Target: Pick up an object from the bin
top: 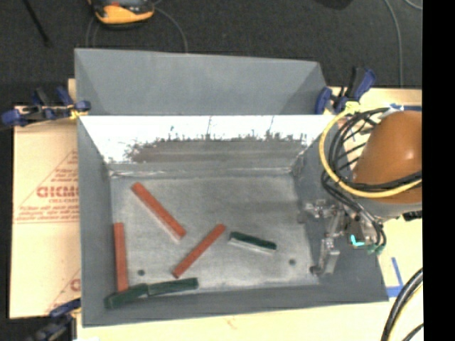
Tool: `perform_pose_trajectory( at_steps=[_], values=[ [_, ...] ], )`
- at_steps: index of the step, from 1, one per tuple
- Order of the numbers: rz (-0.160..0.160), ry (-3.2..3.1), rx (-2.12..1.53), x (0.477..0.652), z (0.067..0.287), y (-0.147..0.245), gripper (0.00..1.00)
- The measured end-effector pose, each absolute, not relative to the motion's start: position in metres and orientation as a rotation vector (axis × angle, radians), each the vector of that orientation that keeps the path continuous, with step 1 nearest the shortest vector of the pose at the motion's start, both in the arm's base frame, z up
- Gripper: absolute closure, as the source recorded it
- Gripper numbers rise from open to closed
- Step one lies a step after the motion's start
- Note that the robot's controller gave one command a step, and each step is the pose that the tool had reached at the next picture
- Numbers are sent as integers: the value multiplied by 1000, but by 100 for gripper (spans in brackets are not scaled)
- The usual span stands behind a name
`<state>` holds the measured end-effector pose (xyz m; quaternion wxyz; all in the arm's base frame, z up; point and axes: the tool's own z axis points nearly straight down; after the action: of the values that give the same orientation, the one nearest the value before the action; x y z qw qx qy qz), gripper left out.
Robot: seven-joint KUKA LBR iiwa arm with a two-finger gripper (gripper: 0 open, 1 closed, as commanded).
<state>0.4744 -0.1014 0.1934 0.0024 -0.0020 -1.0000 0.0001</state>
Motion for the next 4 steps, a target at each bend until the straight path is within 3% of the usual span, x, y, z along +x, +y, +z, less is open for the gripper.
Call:
perform_pose_trajectory(
  at_steps=[1, 2, 3, 4],
  values=[
    [2, -3145, 0, 476, 197, -101, 0],
    [5, -3153, 61, 495, 151, -77, 0],
    [2, -3149, 85, 503, 89, -78, 0],
    [0, -3119, 401, 512, 84, -22, 100]
  ],
)
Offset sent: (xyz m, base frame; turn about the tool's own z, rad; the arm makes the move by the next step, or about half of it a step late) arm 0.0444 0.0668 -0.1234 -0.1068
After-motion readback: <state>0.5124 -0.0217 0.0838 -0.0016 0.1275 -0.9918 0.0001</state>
